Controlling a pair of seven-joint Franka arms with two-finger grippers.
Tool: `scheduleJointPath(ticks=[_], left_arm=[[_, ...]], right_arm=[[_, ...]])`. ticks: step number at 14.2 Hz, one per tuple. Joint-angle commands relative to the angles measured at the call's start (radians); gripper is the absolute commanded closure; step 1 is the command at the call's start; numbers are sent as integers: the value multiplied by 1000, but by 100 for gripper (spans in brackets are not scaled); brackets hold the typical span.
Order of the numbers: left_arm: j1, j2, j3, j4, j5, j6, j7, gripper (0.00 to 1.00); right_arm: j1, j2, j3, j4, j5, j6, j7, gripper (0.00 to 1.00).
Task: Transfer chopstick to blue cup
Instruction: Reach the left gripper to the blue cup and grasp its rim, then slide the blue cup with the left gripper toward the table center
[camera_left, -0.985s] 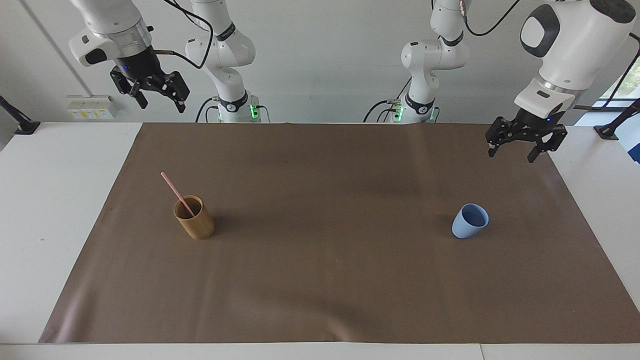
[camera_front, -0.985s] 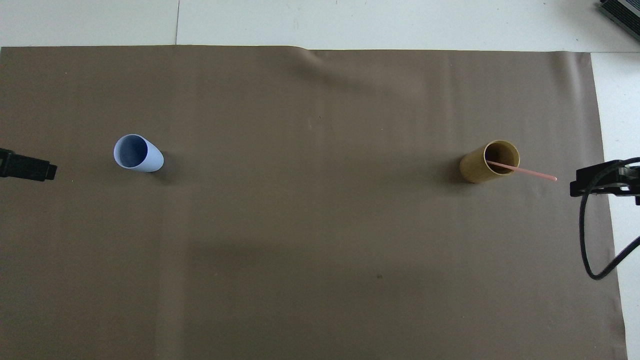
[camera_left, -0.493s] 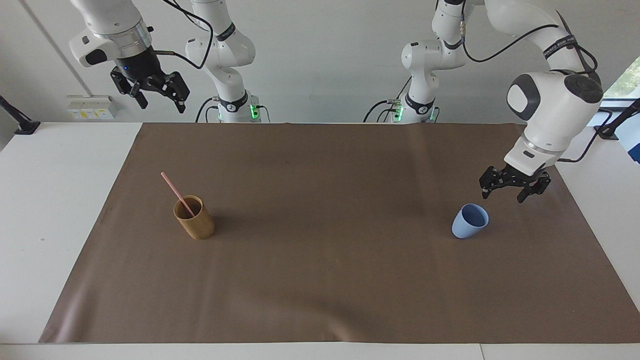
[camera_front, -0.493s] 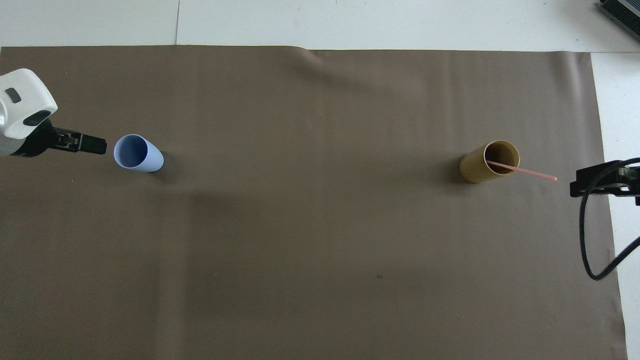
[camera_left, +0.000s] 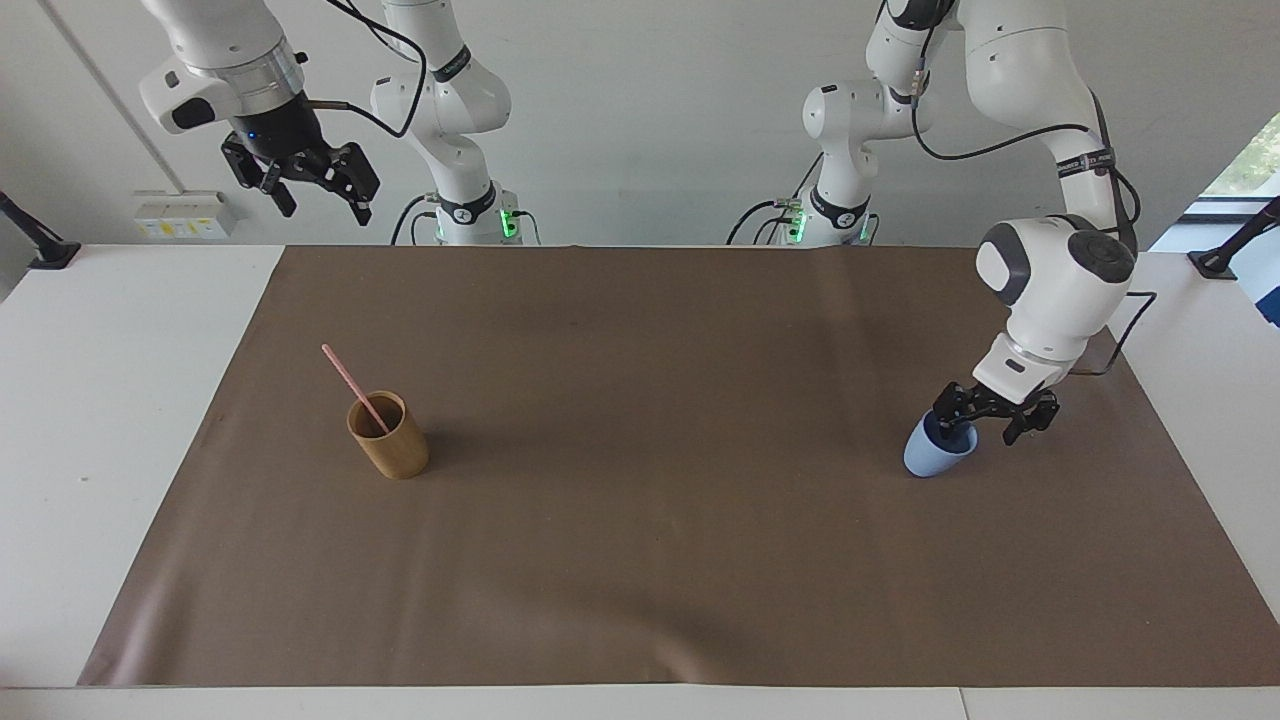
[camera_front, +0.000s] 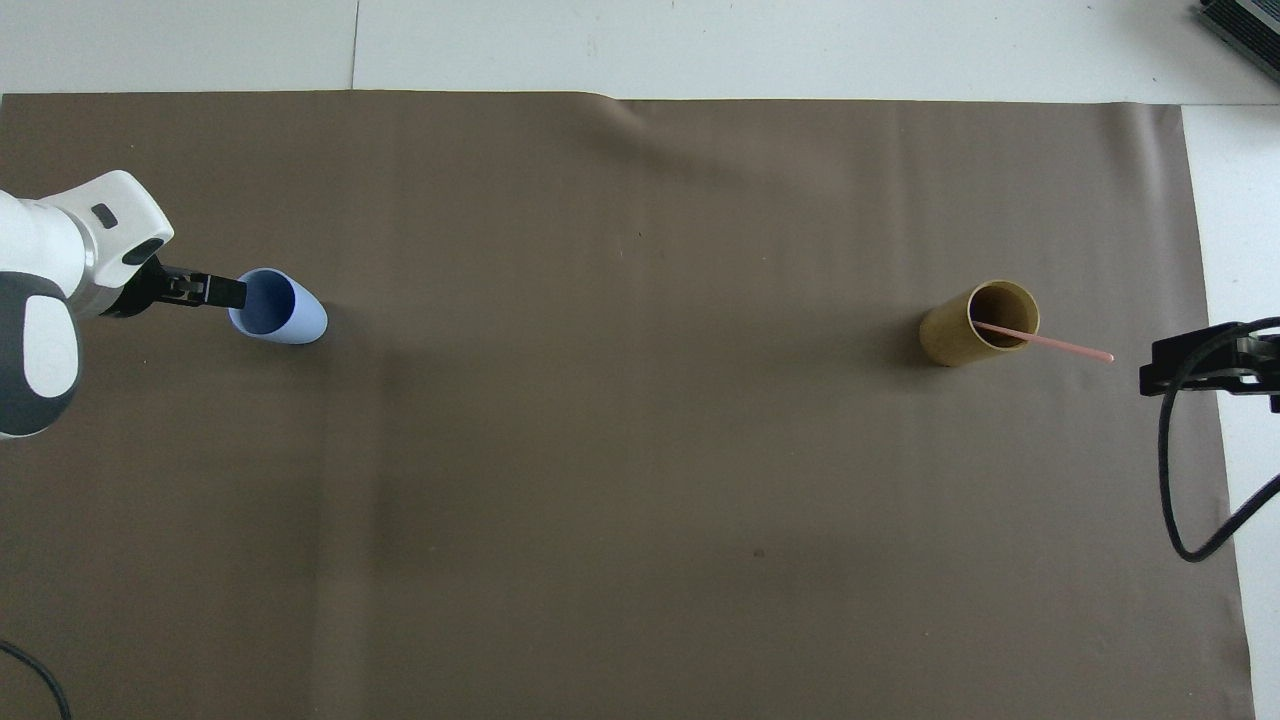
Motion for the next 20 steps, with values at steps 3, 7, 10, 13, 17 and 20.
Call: scheduleJointPath(ticks=[3,7,10,13,17,20], left_arm=[[-4,-4,-2,-18,-46,28,-77,84],[-3,-9,-2,-17,-46,-6,-77,100],[-7,-15,-5,-4,-46,-29,-79,100],[-85,-38,-15,11,-46,-69,-107,100],[-310,-30,-15,11,-31,-52,-426,100],[-438,-23,-15,14,-2,-49,-595,100]], right_arm=[[-9,-27,3,-27,-15,-3,-17,0],[-9,-28,3,-34,-13,-3,-17,0],[-9,-33,2,-35,-12,-3,-15,0],[-9,-34,2,-40,-12,-3,-15,0],[-9,-33,0,-40,-12,-3,-17,0],[-9,-34,0,-40,-12,-3,-17,0]])
